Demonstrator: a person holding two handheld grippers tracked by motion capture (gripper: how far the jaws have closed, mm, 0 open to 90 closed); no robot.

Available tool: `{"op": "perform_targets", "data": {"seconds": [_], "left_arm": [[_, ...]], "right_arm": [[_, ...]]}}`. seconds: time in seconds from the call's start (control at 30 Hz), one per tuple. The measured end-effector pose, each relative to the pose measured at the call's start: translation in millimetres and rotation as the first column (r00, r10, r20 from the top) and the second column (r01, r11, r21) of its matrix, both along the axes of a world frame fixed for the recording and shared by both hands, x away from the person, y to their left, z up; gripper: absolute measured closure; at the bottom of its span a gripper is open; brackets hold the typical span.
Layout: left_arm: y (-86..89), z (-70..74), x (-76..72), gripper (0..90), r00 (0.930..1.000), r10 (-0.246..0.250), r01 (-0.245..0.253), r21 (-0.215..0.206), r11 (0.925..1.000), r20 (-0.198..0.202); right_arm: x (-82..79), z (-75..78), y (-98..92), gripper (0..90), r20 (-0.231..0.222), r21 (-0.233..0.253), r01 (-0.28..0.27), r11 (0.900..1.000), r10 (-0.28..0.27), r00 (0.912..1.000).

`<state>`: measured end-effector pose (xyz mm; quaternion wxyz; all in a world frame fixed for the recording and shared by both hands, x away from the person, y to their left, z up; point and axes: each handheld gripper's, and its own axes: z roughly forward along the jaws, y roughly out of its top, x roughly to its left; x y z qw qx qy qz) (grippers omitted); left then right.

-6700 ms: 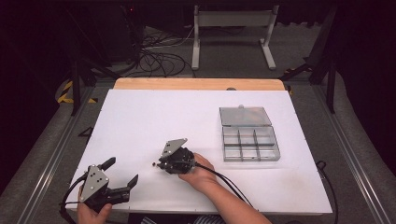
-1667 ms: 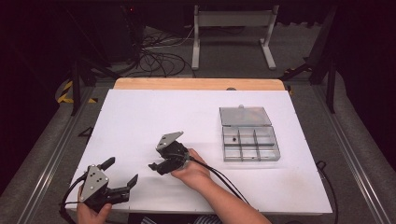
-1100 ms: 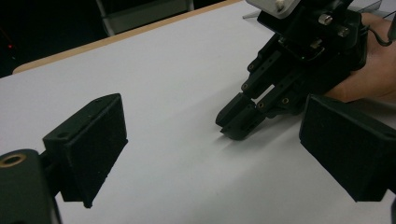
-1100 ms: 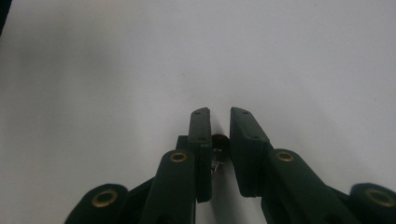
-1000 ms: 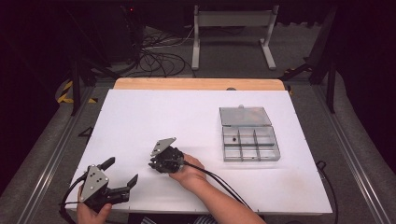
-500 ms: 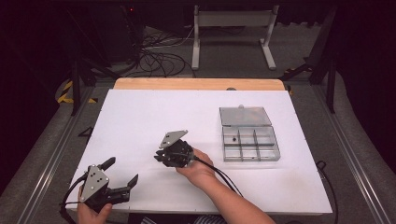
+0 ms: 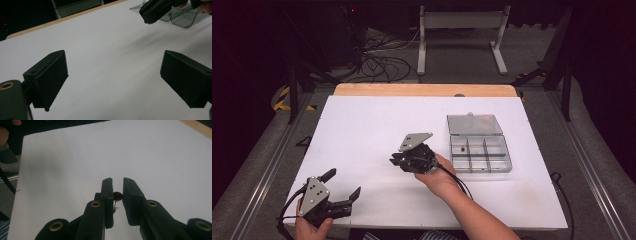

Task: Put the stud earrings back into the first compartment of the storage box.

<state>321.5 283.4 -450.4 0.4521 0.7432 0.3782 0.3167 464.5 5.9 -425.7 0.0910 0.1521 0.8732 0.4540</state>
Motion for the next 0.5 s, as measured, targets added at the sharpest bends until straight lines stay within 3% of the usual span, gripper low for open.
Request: {"op": "perform_targets", "data": {"seconds": [0.5], "left_arm": [[-0.9, -0.6, 0.3, 8.0, 1.0, 0.0, 0.0, -0.007, 1.0, -0.004]], "right_arm": [[13.9, 12.6, -60.0, 79.4, 0.0, 0.031, 0.113, 0.993, -0.113, 0.9936]]}}
